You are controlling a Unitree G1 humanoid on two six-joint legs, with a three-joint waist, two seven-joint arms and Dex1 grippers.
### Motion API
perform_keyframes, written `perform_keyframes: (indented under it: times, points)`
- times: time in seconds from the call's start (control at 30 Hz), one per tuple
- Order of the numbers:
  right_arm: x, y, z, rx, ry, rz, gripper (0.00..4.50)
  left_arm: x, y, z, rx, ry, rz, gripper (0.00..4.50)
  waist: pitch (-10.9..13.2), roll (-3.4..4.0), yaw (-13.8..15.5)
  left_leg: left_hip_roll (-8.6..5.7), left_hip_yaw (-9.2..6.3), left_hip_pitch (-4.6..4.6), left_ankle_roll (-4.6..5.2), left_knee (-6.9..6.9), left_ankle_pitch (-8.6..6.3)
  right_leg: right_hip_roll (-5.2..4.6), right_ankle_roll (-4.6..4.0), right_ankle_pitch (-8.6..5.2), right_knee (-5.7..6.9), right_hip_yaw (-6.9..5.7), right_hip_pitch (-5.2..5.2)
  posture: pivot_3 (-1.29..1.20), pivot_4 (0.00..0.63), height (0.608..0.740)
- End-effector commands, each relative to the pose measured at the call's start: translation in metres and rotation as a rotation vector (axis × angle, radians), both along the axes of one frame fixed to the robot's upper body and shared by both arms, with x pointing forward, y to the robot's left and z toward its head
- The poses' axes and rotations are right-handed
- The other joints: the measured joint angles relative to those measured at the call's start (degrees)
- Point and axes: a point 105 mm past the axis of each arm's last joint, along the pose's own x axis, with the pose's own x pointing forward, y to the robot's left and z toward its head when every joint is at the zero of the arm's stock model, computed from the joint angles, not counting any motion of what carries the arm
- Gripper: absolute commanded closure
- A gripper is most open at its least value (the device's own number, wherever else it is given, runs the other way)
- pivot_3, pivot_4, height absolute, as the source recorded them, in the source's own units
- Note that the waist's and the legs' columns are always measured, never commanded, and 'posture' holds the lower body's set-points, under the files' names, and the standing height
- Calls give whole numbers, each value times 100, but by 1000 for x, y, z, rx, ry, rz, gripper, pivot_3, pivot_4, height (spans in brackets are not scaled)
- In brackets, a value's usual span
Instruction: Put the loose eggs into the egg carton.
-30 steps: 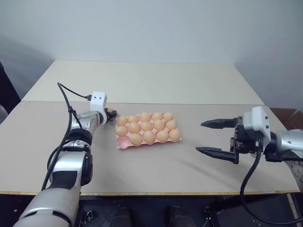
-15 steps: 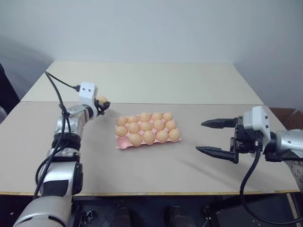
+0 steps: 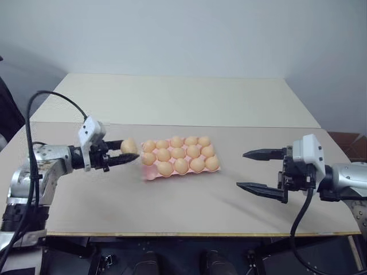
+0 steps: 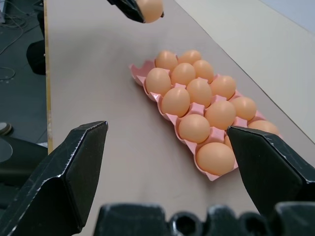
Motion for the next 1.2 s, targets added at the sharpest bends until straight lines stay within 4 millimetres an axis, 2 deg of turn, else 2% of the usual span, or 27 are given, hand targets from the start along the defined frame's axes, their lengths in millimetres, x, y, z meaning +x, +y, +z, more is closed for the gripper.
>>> perform_keyframes:
  times: [0.03, 0.23, 0.37, 0.47, 0.67, 0.83, 1.0, 1.2]
  points:
    - [-4, 1, 11, 16, -55, 5, 0, -5, -11, -2, 30, 0, -52, 2122, 0, 0, -5, 0, 0, 1, 0, 0, 0, 0, -1, 0, 1, 0, 0, 0, 150, 740]
    - [-5, 1, 11, 15, -57, -2, 0, 10, -17, -17, 90, -6, 12, 2122, 0, 0, -12, 0, 0, 0, 0, 0, 0, 1, 0, 0, -1, 1, 0, 0, 150, 740]
    - [-6, 1, 12, 17, -59, -7, 0, 10, -21, -20, 97, 12, -14, 874, 0, 0, -25, 0, -1, 0, 0, 0, 0, 3, 0, 0, 0, 1, 0, 0, 150, 740]
    - [-7, 0, 11, 17, -57, -11, 0, 8, -20, -14, 83, -7, -23, 17, 0, 0, -23, 0, -1, 0, 1, 0, 0, 2, 0, 0, 0, 2, -1, 0, 150, 740]
    - [-6, 0, 11, 23, -56, -13, 0, 9, -3, 9, 48, -100, 70, 17, 0, 0, -28, 0, -1, 0, 1, 0, 0, 2, 0, 0, 0, 2, -1, 0, 150, 740]
    - [-2, -1, 11, 25, -55, -14, 0, -24, 15, 21, 47, -108, 57, 17, 0, 0, -78, 4, 0, -1, 1, -1, 0, 3, 0, -1, -2, 3, -4, 0, 150, 740]
    - [5, -1, 11, 22, -58, -15, 0, -52, 35, 22, 69, -95, 163, 17, 0, 2, -67, 8, 2, 3, 0, -1, 0, 2, -26, -16, 0, 1, -6, 0, 150, 740]
    - [5, 5, 11, 63, -38, 16, 0, -78, 42, 22, 37, -51, 281, 17, 0, 2, -18, 8, 3, -2, 0, -1, -1, 0, -33, -21, -3, 0, -10, 0, 150, 740]
